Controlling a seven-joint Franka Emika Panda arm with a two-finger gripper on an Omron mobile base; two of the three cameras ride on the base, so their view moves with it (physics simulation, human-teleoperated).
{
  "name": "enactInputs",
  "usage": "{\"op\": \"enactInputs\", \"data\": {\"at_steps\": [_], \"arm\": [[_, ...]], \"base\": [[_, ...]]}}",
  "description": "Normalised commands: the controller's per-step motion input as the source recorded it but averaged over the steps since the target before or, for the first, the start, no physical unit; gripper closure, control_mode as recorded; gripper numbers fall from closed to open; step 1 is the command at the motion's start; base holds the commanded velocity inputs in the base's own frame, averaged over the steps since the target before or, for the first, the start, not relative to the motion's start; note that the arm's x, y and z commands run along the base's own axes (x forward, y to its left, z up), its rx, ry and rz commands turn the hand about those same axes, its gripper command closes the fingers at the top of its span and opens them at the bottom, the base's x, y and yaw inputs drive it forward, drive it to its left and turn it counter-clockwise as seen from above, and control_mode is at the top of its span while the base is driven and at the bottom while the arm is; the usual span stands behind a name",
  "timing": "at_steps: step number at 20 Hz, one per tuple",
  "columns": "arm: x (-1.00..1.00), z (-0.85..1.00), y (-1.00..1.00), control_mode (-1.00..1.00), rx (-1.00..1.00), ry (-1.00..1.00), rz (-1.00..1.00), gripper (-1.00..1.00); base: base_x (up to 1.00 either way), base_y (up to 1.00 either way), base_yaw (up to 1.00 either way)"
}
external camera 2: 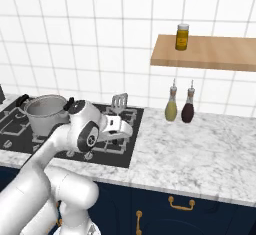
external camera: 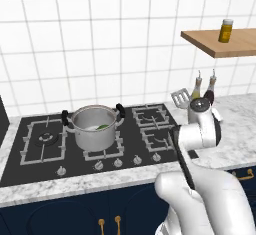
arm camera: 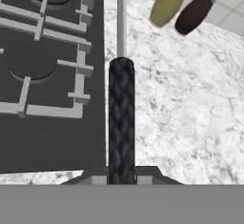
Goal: Put the avocado and sweet potato in the pot. Retrieve the spatula and lightly stir the vegetables in the pot.
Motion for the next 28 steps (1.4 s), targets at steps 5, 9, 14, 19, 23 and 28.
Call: {"op": "enactInputs", "data": {"at_steps": [5, 9, 14, 19, 23, 28], "arm": [[-0.05, 1.0, 0.5, -1.0, -0.57, -0.03, 0.54, 1.0], [0.0, 1.0, 0.28, -1.0, -0.61, -0.12, 0.55, 1.0], [0.0, 0.84, 0.6, -1.0, -0.85, -0.01, 0.19, 1.0], [0.07, 0.5, 0.58, -1.0, -0.88, 0.02, 0.18, 1.0], [0.06, 0.84, 0.34, -1.0, -0.65, 0.06, 0.41, 1.0], [0.05, 0.72, 0.36, -1.0, -0.66, 0.22, 0.42, 1.0]], "base": [[0.0, 0.0, 0.0], [0.0, 0.0, 0.0], [0.0, 0.0, 0.0], [0.0, 0.0, 0.0], [0.0, 0.0, 0.0], [0.0, 0.0, 0.0]]}}
